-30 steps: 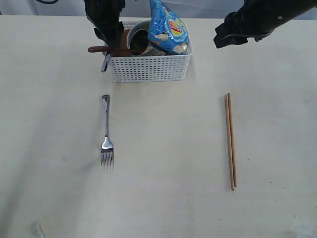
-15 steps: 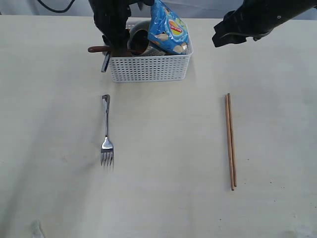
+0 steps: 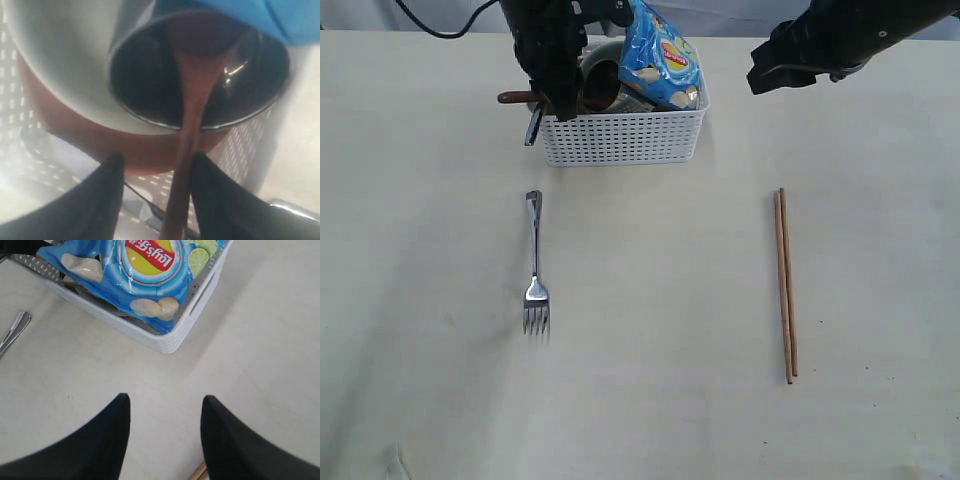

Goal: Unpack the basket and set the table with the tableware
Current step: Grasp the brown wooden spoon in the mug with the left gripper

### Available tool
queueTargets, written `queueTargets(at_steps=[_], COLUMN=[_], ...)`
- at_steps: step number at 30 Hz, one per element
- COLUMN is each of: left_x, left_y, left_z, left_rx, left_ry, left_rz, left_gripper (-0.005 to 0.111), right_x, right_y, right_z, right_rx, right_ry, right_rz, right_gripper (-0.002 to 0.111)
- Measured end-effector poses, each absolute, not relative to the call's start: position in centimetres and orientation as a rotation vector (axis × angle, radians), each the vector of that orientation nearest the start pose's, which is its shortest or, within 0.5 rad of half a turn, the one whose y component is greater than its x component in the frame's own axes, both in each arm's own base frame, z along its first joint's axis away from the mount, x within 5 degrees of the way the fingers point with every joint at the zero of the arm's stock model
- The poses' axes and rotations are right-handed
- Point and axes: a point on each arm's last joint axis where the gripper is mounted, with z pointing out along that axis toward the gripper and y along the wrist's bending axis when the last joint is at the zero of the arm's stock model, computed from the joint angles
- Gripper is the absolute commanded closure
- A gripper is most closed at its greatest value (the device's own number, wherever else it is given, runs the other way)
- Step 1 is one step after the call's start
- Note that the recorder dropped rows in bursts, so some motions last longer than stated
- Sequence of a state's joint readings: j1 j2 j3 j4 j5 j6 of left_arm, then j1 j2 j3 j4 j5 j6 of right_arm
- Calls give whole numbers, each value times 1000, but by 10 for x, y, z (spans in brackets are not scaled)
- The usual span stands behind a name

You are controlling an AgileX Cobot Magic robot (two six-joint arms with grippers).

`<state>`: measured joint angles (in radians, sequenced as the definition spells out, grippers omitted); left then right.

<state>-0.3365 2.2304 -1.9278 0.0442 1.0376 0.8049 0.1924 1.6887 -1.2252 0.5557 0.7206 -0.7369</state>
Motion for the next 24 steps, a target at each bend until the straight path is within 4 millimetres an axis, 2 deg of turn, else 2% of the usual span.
queueTargets(at_steps=[8, 17, 24], left_x=[456, 456, 449], left_y=[-156, -156, -152], left_z=[203, 203, 223], left_rx=[1553, 1552, 1559], left_ry=[2377, 2375, 2377], left_rz=[162, 163, 184], left_gripper=[107, 107, 107], right_x=[345, 347, 347], right_y=[100, 100, 100], right_z=[255, 256, 256], right_rx=[-739, -722, -718], right_ry=[2431, 2419, 2418], right_rz=[422, 419, 423], right_gripper=[64, 64, 64])
